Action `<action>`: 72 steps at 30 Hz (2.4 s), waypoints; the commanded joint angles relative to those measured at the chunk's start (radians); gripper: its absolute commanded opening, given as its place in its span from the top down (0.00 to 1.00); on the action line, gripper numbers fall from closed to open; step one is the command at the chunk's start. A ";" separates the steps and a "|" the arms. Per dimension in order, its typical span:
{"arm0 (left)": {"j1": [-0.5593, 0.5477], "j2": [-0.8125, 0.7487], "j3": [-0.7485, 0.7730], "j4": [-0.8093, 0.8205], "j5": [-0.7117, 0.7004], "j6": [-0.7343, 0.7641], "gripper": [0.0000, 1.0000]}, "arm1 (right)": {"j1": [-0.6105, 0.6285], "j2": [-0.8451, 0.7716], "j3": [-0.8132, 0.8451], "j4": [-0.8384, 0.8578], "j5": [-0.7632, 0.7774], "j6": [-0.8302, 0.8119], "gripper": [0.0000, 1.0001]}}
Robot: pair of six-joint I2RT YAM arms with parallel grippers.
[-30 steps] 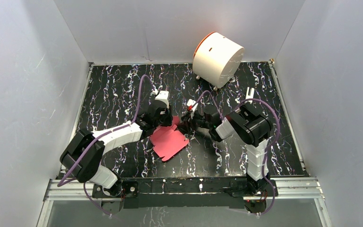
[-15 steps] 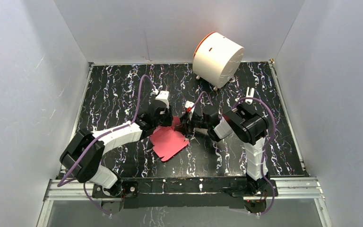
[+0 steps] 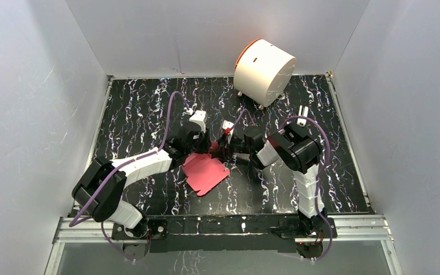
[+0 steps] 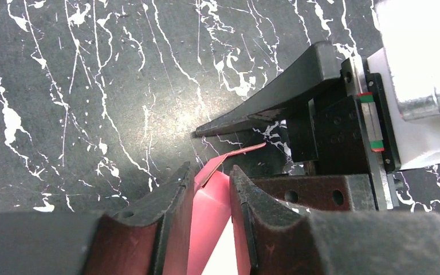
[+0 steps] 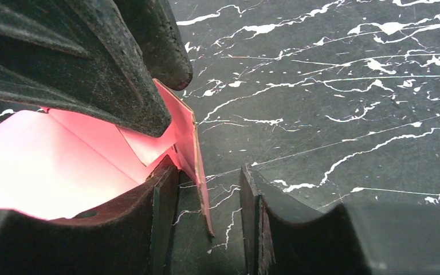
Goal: Fold the paper box
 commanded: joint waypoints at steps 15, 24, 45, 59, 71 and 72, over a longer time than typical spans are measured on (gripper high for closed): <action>0.000 -0.028 -0.042 -0.005 0.026 -0.002 0.76 | 0.041 -0.022 -0.009 0.156 -0.062 0.042 0.86; 0.001 -0.062 -0.049 -0.018 -0.002 -0.035 0.74 | 0.054 -0.107 -0.085 0.088 0.232 -0.010 1.00; 0.001 -0.162 -0.097 -0.121 -0.103 -0.100 0.60 | 0.156 -0.138 -0.098 0.001 0.736 -0.087 1.00; 0.002 -0.101 -0.067 -0.100 -0.029 -0.095 0.66 | 0.160 -0.129 -0.180 0.168 0.692 -0.076 0.93; 0.035 -0.095 -0.019 0.001 -0.004 -0.142 0.44 | 0.159 -0.101 -0.192 0.220 0.649 -0.081 0.94; 0.041 -0.086 -0.010 0.007 0.011 -0.146 0.44 | 0.160 -0.100 -0.192 0.219 0.648 -0.082 0.93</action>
